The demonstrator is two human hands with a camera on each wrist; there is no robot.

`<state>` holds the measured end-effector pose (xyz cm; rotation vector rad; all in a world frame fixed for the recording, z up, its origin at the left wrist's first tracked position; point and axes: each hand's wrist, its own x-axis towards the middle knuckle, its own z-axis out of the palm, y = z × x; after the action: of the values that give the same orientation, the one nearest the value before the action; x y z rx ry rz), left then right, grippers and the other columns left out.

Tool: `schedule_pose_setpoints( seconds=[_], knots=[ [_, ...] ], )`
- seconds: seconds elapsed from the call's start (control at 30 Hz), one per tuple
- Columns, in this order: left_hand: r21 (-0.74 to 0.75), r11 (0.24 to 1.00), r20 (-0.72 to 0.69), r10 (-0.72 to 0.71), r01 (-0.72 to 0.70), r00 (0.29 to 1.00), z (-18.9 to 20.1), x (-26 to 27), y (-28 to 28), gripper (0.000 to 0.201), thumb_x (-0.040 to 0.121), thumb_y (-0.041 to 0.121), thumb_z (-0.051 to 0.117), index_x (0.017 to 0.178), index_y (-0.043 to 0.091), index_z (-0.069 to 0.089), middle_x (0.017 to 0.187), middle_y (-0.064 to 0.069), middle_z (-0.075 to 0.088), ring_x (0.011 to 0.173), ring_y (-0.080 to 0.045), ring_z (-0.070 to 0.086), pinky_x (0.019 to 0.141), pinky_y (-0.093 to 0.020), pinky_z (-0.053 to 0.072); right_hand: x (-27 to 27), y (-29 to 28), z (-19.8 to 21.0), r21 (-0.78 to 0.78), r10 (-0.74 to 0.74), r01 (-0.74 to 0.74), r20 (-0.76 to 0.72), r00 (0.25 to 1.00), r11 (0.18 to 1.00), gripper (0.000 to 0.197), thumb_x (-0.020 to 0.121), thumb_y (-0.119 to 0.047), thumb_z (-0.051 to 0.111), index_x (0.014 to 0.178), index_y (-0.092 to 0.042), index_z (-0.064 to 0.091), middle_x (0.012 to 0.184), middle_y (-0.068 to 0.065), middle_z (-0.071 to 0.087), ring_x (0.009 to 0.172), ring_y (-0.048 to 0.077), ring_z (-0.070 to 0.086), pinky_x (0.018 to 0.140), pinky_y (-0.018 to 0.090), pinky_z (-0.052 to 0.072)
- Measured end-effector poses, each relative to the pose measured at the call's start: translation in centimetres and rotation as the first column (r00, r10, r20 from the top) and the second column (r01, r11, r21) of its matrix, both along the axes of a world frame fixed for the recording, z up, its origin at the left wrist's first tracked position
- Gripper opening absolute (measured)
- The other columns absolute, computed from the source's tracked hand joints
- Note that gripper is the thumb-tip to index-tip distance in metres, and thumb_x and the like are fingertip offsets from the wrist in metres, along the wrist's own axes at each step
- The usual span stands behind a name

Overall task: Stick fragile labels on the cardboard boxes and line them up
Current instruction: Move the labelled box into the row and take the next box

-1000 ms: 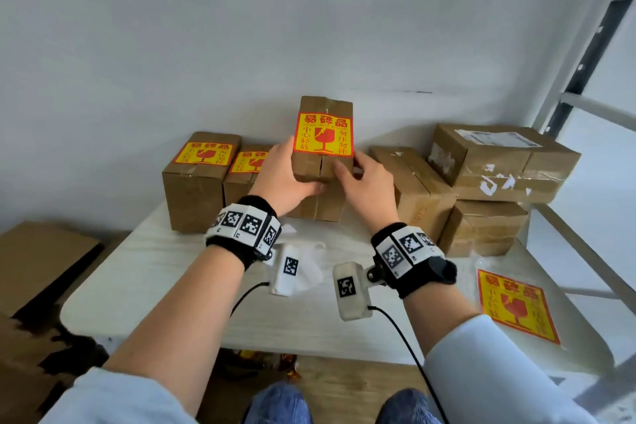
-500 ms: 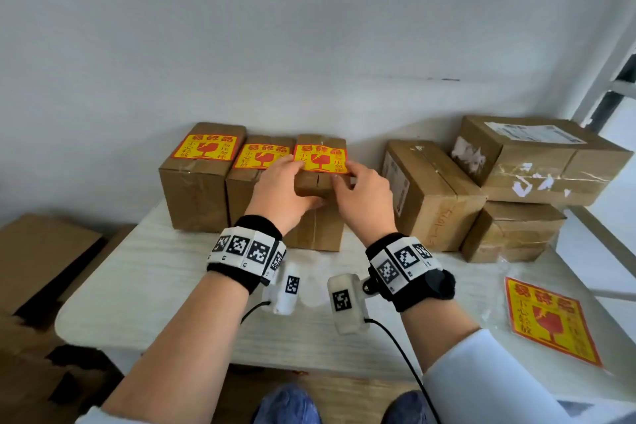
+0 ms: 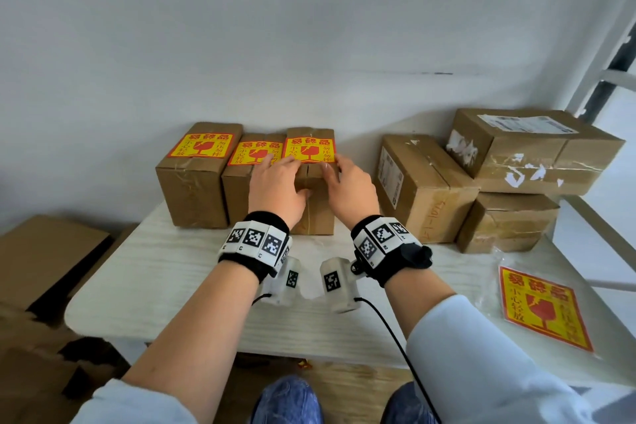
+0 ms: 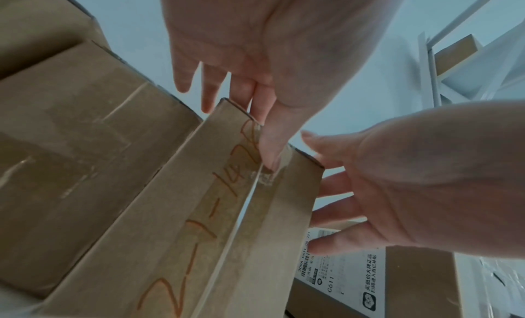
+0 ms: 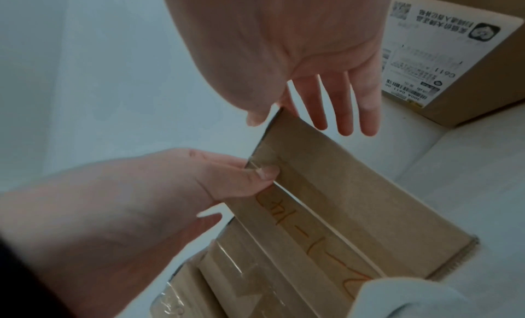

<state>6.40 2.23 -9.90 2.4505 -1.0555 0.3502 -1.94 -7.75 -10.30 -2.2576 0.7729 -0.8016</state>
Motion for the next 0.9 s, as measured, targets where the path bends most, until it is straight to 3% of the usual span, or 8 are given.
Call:
schedule_pose_setpoints(
  seconds=[0.1,0.17,0.27,0.33,0.5,0.63,0.77,0.9],
  knots=[
    [0.065,0.995,0.052,0.076,-0.080,0.996,0.4,-0.9,-0.1,0.065,0.086,0.038,0.070,0.143,0.017,0.047,0.152,-0.004,0.044,0.147,-0.036,0.020,0.118,-0.052,0.021,-1.7,-0.1,0.6,-0.008,-0.029,0.030,0.068,0.997,1.000,0.045,0.102,-0.042,0.046,0.136,-0.013,0.052,0.126,0.015,0.063,0.118,0.032,0.059,0.095,0.041,0.047],
    [0.032,0.996,0.038,0.086,-0.087,0.996,1.0,-2.2,-0.6,0.073,0.083,0.041,0.071,0.146,0.019,0.041,0.152,-0.006,0.043,0.147,-0.037,0.020,0.119,-0.053,0.019,-3.3,-0.5,1.1,-0.025,-0.061,0.064,0.126,0.990,0.998,0.047,0.098,-0.033,0.055,0.139,-0.012,0.050,0.134,0.012,0.059,0.125,0.028,0.055,0.101,0.037,0.042],
    [-0.092,0.995,0.037,-0.032,0.035,0.999,2.5,-4.8,-2.0,0.062,0.082,0.041,0.072,0.137,0.017,0.054,0.141,-0.007,0.056,0.139,-0.033,0.038,0.116,-0.045,0.028,-6.0,-2.1,1.7,-0.055,-0.133,0.147,0.202,0.970,0.988,0.051,0.090,-0.024,0.063,0.138,-0.012,0.053,0.134,0.011,0.059,0.126,0.029,0.052,0.106,0.039,0.042],
    [-0.187,0.973,-0.041,-0.144,0.134,0.989,3.7,-6.8,-3.3,0.058,0.083,0.039,0.072,0.134,0.016,0.058,0.136,-0.007,0.060,0.131,-0.028,0.049,0.110,-0.039,0.037,-8.2,-3.8,2.2,-0.040,-0.214,0.229,0.237,0.948,0.973,0.051,0.087,-0.023,0.064,0.137,-0.013,0.054,0.135,0.011,0.058,0.126,0.031,0.051,0.106,0.044,0.042],
    [-0.264,0.936,-0.350,-0.318,0.233,0.881,4.5,-10.7,-7.2,0.063,0.089,0.037,0.068,0.146,0.020,0.045,0.145,-0.005,0.053,0.134,-0.022,0.049,0.112,-0.036,0.037,-12.9,-7.9,1.8,0.028,-0.390,0.391,0.155,0.907,0.920,0.051,0.088,-0.026,0.061,0.136,-0.014,0.053,0.135,0.013,0.055,0.126,0.034,0.046,0.106,0.044,0.039],
    [-0.132,0.959,-0.465,-0.282,0.250,0.839,3.0,-12.1,-10.1,0.060,0.097,0.039,0.054,0.151,0.019,0.036,0.150,-0.009,0.046,0.139,-0.027,0.043,0.113,-0.036,0.035,-14.4,-9.1,0.6,0.039,-0.368,0.365,0.085,0.926,0.930,0.049,0.092,-0.027,0.060,0.137,-0.009,0.052,0.131,0.017,0.055,0.122,0.035,0.049,0.102,0.040,0.038],
    [-0.012,0.982,-0.457,-0.172,0.187,0.873,0.9,-12.5,-11.9,0.047,0.101,0.044,0.043,0.123,0.005,0.058,0.124,-0.018,0.064,0.118,-0.037,0.057,0.097,-0.040,0.047,-14.7,-9.5,0.0,0.038,-0.345,0.343,0.062,0.936,0.938,0.045,0.097,-0.029,0.056,0.136,-0.008,0.054,0.129,0.014,0.054,0.119,0.031,0.053,0.097,0.036,0.042],
    [-0.079,0.984,-0.466,-0.181,0.162,0.866,0.1,-12.4,-11.8,0.044,0.101,0.041,0.043,0.112,0.004,0.064,0.112,-0.017,0.068,0.108,-0.036,0.061,0.091,-0.039,0.049,-15.0,-9.7,0.1,0.019,-0.364,0.364,0.041,0.930,0.931,0.037,0.097,-0.029,0.055,0.129,-0.011,0.060,0.121,0.011,0.059,0.111,0.028,0.058,0.088,0.031,0.041]
  ],
)
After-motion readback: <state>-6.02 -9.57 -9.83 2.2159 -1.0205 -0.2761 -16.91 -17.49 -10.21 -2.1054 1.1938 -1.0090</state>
